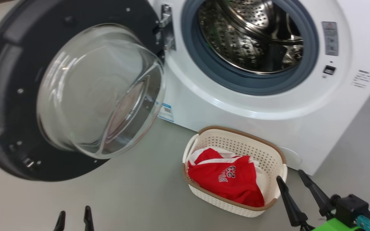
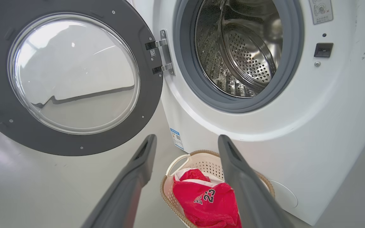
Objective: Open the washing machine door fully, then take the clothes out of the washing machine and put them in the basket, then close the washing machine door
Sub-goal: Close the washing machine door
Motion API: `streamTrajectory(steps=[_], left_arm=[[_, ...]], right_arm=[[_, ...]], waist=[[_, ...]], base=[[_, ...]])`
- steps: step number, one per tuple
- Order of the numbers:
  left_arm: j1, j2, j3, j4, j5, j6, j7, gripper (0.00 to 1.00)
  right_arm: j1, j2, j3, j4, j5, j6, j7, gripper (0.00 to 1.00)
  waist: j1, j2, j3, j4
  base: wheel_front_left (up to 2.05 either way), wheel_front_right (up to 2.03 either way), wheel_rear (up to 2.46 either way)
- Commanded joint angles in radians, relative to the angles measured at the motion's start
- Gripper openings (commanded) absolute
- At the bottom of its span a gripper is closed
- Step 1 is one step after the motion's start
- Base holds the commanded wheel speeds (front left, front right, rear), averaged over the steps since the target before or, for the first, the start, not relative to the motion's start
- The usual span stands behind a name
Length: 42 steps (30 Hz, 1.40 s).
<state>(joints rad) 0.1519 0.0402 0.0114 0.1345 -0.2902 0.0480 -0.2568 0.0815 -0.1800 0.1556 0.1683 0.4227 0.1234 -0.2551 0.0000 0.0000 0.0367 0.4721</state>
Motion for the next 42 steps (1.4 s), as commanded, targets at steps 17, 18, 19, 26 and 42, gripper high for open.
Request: streamTrajectory(steps=[17, 18, 19, 26, 42], left_arm=[[0.037, 0.01, 0.04, -0.115, -0.063, 0.072, -0.005, 1.0], [0.036, 0.01, 0.04, -0.116, -0.062, 0.072, -0.005, 1.0], [0.034, 0.01, 0.04, -0.118, -0.062, 0.071, -0.005, 1.0], [-0.005, 0.01, 0.067, -0.19, -0.058, 0.047, -0.005, 0.0], [-0.364, 0.151, 0.366, -0.395, -0.027, -0.123, -0.005, 0.0]], right_arm=[[-0.122, -0.046, 0.109, 0.026, 0.038, 0.007, -0.007, 1.0], [-0.12, -0.046, 0.106, 0.025, 0.038, 0.007, -0.007, 1.0], [-0.119, -0.046, 0.104, 0.024, 0.038, 0.007, -0.007, 1.0], [-0.11, -0.042, 0.093, 0.02, 0.034, 0.007, -0.007, 1.0], [-0.12, -0.039, 0.079, 0.019, 0.024, 0.007, -0.007, 1.0]], waist=[[0.0, 0.0, 0.013, 0.048], [0.0, 0.0, 0.013, 0.048], [0.0, 0.0, 0.012, 0.047], [0.0, 0.0, 0.015, 0.047], [0.0, 0.0, 0.059, 0.054]], base=[[0.0, 0.0, 0.0], [0.0, 0.0, 0.0], [0.0, 0.0, 0.0], [0.0, 0.0, 0.0], [0.0, 0.0, 0.0]])
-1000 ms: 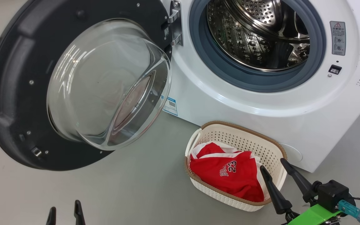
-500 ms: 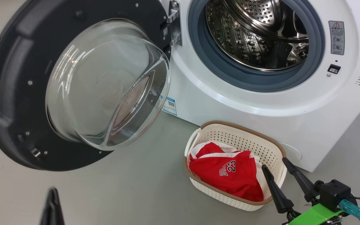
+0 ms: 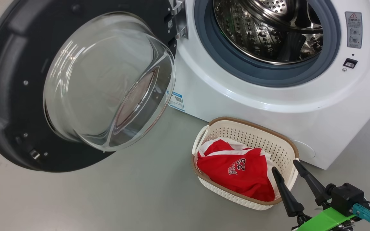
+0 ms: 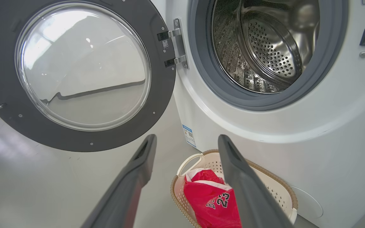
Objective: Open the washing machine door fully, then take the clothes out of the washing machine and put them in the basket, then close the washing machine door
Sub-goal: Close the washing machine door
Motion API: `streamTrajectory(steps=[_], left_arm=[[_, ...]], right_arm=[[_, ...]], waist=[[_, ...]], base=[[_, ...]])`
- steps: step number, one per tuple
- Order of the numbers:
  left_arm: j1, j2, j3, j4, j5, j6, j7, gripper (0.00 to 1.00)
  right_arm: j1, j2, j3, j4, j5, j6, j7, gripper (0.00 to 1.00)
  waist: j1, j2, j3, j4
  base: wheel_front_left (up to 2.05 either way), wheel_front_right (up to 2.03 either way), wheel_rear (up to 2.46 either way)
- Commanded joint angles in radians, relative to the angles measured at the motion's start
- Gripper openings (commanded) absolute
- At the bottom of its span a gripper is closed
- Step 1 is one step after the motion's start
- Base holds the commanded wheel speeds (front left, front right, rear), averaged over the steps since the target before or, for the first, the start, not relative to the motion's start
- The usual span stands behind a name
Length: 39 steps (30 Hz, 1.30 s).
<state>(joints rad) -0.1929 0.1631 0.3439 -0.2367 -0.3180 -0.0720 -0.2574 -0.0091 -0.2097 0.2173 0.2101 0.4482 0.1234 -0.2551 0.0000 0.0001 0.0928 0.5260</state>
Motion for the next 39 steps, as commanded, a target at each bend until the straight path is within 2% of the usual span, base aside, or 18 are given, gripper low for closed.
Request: streamTrajectory(steps=[1, 4, 8, 13, 15, 18, 24, 29, 33, 39], left_arm=[[-0.057, 0.053, 0.047, -0.01, -0.006, -0.011, -0.004, 0.0], [-0.159, 0.117, 0.077, 0.055, -0.04, -0.028, -0.004, 0.0], [-0.296, 0.176, 0.114, 0.201, -0.164, -0.041, 0.012, 0.0], [-0.446, 0.253, 0.149, 0.431, -0.345, -0.051, 0.127, 0.0], [-0.49, 0.298, 0.139, 0.517, -0.372, -0.053, 0.172, 0.0], [-0.56, 0.33, 0.118, 0.638, -0.449, -0.056, 0.268, 0.0], [-0.675, 0.374, 0.081, 0.845, -0.612, -0.058, 0.518, 0.0], [-0.733, 0.404, 0.067, 0.959, -0.709, -0.058, 0.706, 0.0], [-0.744, 0.419, 0.05, 1.022, -0.753, -0.058, 0.852, 0.0], [-0.725, 0.419, 0.034, 1.052, -0.796, -0.049, 1.0, 0.0]], right_arm=[[-0.031, -0.009, 0.016, -0.023, -0.001, 0.007, -0.007, 1.0], [-0.032, -0.011, 0.013, -0.025, -0.003, 0.007, -0.007, 1.0], [-0.032, -0.013, 0.008, -0.027, -0.005, 0.007, -0.007, 1.0], [-0.029, -0.016, 0.005, -0.03, -0.008, 0.007, -0.007, 1.0], [-0.029, -0.018, 0.003, -0.032, -0.009, 0.007, -0.007, 1.0], [-0.026, -0.021, 0.0, -0.034, -0.012, 0.007, -0.007, 1.0], [-0.025, -0.028, -0.003, -0.041, -0.016, 0.007, -0.007, 1.0], [-0.021, -0.032, -0.004, -0.045, -0.021, 0.007, -0.007, 1.0], [-0.014, -0.036, -0.011, -0.051, -0.025, 0.007, -0.007, 1.0], [-0.009, -0.05, -0.02, -0.061, -0.031, 0.007, -0.007, 1.0]], waist=[[0.0, -0.0001, 0.005, 0.001], [0.0, -0.0001, 0.014, 0.002], [0.0, -0.0001, 0.021, 0.003], [0.0, -0.0001, 0.028, 0.002], [0.0, -0.0001, 0.033, 0.002], [0.0, -0.0001, 0.041, 0.003], [0.0, -0.0001, 0.06, 0.006], [0.0, -0.0001, 0.071, 0.008], [0.0, -0.0001, 0.079, 0.009], [0.0, -0.0001, 0.099, 0.011]], base=[[0.0, 0.0, 0.0], [0.0, 0.0, 0.0], [0.0, 0.0, 0.0], [0.0, 0.0, 0.0], [0.0, 0.0, 0.0], [0.0, 0.0, 0.0], [0.0, 0.0, 0.0], [0.0, 0.0, 0.0], [0.0, 0.0, 0.0], [0.0, 0.0, 0.0]])
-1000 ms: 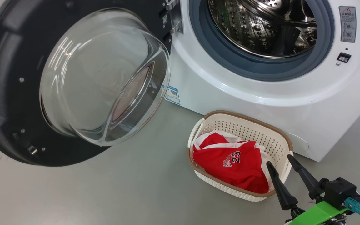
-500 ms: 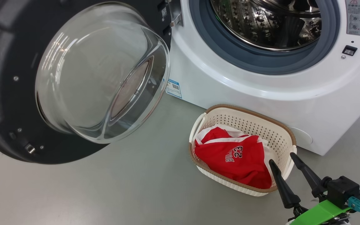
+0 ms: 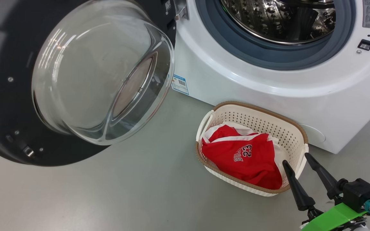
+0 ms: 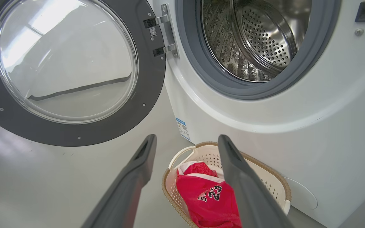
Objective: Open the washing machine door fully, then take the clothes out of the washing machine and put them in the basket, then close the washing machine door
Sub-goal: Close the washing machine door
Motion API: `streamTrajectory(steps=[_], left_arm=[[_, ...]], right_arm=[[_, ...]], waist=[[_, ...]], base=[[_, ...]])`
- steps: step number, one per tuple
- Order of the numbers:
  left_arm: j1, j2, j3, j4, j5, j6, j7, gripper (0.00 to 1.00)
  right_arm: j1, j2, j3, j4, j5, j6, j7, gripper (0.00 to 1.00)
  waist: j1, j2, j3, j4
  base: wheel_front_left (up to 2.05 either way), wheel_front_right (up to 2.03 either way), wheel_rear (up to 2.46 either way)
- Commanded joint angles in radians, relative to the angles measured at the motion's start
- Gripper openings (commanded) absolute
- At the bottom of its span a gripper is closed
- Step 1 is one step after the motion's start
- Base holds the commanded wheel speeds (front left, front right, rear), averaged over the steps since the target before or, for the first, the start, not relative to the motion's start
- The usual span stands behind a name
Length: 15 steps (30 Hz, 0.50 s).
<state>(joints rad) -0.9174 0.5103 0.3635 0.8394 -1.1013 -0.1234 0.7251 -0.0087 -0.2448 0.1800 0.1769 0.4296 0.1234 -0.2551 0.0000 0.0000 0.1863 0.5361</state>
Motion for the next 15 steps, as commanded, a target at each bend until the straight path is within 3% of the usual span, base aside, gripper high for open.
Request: streamTrajectory(steps=[1, 15], left_arm=[[0.004, 0.071, 0.013, -0.023, -0.014, 0.007, 0.028, 0.0], [0.058, 0.032, -0.006, -0.069, -0.042, 0.018, 0.116, 0.0]], right_arm=[[-0.009, -0.017, 0.017, -0.029, -0.012, 0.007, -0.007, 1.0], [-0.009, -0.03, 0.005, -0.039, -0.019, 0.007, -0.007, 1.0]], waist=[[0.0, 0.0, 0.007, 0.001], [0.0, 0.0, 0.028, 0.001]], base=[[0.0, 0.0, 0.0], [0.0, 0.0, 0.0]])
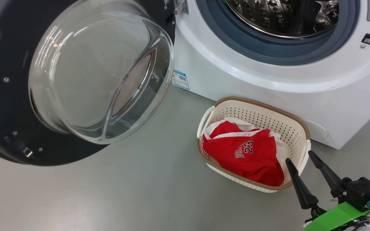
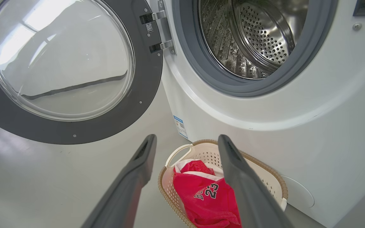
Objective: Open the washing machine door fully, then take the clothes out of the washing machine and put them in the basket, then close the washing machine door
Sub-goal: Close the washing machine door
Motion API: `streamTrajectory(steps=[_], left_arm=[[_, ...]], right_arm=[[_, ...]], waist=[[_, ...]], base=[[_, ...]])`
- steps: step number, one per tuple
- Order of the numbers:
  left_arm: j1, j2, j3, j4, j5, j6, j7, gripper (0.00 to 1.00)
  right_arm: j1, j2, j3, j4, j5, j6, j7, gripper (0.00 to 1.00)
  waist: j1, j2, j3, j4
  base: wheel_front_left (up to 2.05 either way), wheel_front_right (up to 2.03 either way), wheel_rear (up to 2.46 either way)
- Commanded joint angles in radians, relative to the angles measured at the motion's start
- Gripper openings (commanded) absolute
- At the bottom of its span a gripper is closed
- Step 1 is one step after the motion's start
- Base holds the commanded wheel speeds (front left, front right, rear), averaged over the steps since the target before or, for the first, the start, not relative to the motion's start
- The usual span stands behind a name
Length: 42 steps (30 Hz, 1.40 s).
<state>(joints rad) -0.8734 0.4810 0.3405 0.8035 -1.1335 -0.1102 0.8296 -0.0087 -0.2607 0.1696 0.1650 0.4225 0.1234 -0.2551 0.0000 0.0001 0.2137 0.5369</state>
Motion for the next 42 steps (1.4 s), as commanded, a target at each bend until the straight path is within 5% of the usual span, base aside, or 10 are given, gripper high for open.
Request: streamTrajectory(steps=[1, 21, 42], left_arm=[[0.017, 0.06, 0.017, -0.038, -0.012, 0.005, 0.017, 0.0], [0.123, 0.048, 0.001, -0.234, -0.119, -0.018, 0.186, 0.0], [0.28, 0.011, -0.088, -0.613, -0.274, -0.02, 0.319, 0.0]], right_arm=[[-0.008, -0.015, 0.014, -0.027, -0.013, 0.007, -0.007, 1.0], [-0.011, -0.012, 0.001, -0.024, -0.013, 0.007, -0.007, 1.0], [-0.004, -0.003, -0.008, -0.024, -0.013, 0.007, -0.007, 1.0]], waist=[[0.0, -0.0001, 0.001, 0.0], [0.0, -0.0001, -0.014, -0.002], [0.0, -0.0001, -0.029, -0.007]], base=[[0.0, 0.0, 0.0], [0.0, 0.0, 0.0], [0.0, 0.0, 0.0]])
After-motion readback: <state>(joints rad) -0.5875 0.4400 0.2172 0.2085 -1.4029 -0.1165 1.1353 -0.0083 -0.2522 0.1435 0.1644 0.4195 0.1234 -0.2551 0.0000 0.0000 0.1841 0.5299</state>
